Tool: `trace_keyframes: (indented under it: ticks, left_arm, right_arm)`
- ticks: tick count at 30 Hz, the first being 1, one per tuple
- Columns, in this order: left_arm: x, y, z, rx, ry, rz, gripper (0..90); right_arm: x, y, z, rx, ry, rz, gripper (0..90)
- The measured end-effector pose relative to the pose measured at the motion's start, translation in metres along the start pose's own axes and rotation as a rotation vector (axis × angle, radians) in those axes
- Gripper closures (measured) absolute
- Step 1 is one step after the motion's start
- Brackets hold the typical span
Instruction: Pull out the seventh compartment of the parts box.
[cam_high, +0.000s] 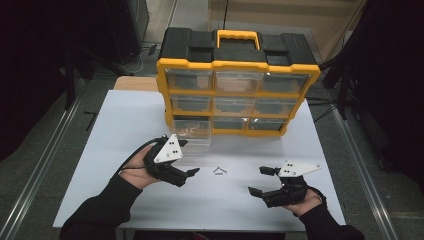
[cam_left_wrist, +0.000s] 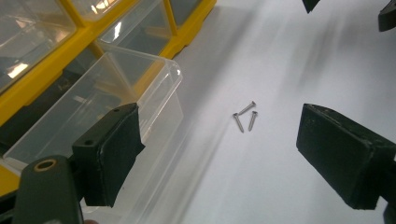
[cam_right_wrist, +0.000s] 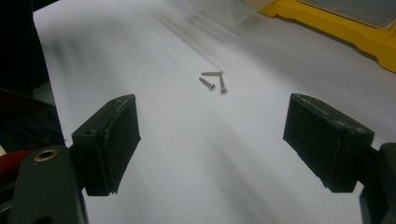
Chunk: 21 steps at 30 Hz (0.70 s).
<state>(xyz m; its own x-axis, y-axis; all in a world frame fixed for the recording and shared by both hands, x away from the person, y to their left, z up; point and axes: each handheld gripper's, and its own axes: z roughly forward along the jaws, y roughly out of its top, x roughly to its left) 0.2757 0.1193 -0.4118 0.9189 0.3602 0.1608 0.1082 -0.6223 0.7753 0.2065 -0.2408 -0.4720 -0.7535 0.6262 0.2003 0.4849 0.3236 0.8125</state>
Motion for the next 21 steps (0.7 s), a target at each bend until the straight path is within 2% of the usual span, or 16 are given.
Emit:
trace_keyframes:
  ticks: [2,5,8,11,14,18,21]
  left_arm:
    - [0.0,-0.002,-0.001,-0.013,-0.004,-0.024,13.8]
    - [0.0,-0.005,-0.001,-0.009,0.011,-0.038,13.9]
    - [0.001,-0.01,-0.001,-0.024,-0.007,-0.091,14.1]
    - [0.001,-0.014,-0.002,-0.016,-0.011,-0.111,14.2]
    - [0.002,-0.017,-0.002,-0.012,-0.034,-0.147,14.1]
    - [0.002,-0.021,-0.002,0.008,-0.052,-0.169,14.1]
    - [0.001,-0.022,-0.002,0.022,-0.056,-0.167,14.1]
  right_arm:
    - [0.0,0.0,0.001,-0.004,0.003,-0.001,19.5]
    - [-0.001,0.0,0.001,0.008,0.001,0.014,19.6]
    - [-0.002,0.0,0.002,0.017,-0.002,0.027,19.1]
    - [-0.003,0.0,0.001,0.007,-0.005,0.041,18.7]
    - [-0.004,0.0,0.0,0.002,-0.006,0.048,18.5]
    - [-0.005,0.001,0.001,-0.008,0.002,0.054,17.5]
    - [-0.005,0.001,0.0,-0.009,0.002,0.053,17.6]
